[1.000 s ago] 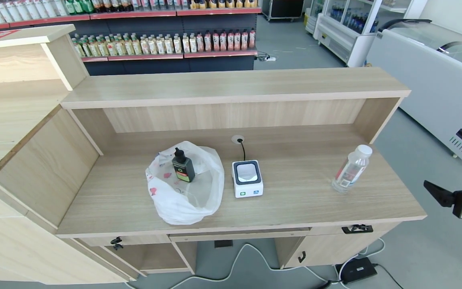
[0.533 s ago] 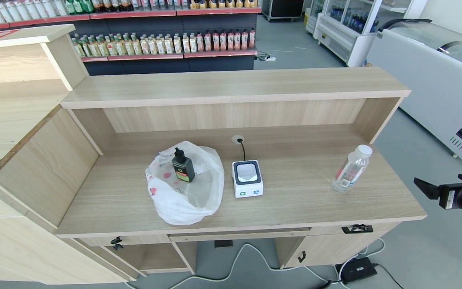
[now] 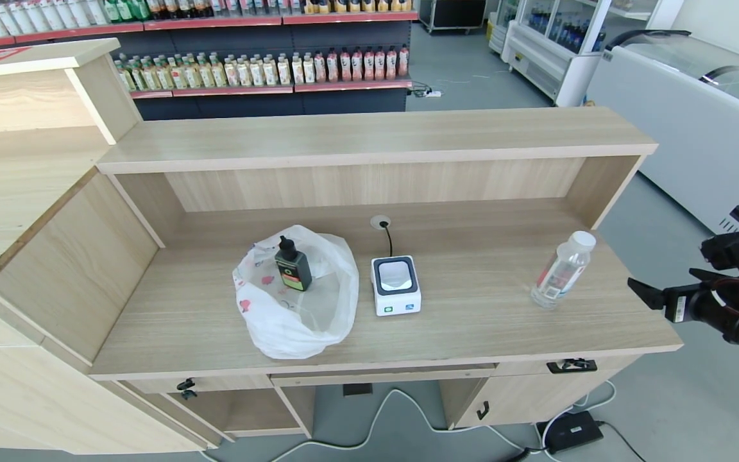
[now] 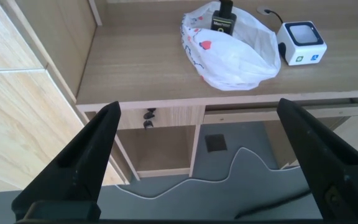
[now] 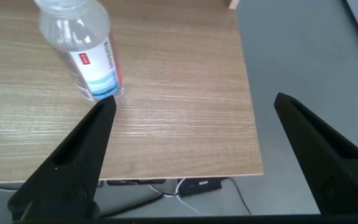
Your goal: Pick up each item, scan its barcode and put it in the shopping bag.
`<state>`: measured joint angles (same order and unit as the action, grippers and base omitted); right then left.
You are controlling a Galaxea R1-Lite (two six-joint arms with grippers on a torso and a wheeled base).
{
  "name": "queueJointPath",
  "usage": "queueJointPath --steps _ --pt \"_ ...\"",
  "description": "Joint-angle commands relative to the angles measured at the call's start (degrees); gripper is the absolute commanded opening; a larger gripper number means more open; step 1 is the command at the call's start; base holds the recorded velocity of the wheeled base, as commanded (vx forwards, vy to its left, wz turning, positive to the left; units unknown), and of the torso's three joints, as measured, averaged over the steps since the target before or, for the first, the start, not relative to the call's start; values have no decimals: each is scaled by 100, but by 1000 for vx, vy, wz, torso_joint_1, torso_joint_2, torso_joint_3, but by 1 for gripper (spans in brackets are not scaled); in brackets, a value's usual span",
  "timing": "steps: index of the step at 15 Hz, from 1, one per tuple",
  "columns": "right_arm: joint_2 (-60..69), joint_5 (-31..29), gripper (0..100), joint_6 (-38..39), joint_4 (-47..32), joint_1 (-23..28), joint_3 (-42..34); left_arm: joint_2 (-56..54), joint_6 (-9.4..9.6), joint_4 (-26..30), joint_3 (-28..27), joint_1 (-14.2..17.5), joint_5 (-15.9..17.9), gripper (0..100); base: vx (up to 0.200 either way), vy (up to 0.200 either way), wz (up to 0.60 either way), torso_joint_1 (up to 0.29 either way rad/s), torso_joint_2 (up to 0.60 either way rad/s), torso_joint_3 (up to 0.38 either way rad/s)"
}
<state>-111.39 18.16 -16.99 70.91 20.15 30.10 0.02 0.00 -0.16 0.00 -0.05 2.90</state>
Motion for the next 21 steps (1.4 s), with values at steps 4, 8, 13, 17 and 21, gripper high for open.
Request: queueJointPath --steps 4,8,13,17,21 --pt "-568 170 100 -23 388 -407 216 -2 0 -2 0 -4 0 100 0 0 0 0 0 0" --pt "-902 170 100 -129 494 -442 479 -2 0 -2 0 5 0 100 0 0 0 0 0 0" --pt "-1272 223 100 -111 502 -495 963 -2 0 7 0 5 0 100 0 0 0 0 0 0" --pt "-1395 662 100 -102 502 -618 1024 -2 0 -2 0 5 0 100 0 0 0 0 0 0" --pt "-1632 671 100 -102 511 -758 1402 -2 0 -2 0 5 0 100 0 0 0 0 0 0"
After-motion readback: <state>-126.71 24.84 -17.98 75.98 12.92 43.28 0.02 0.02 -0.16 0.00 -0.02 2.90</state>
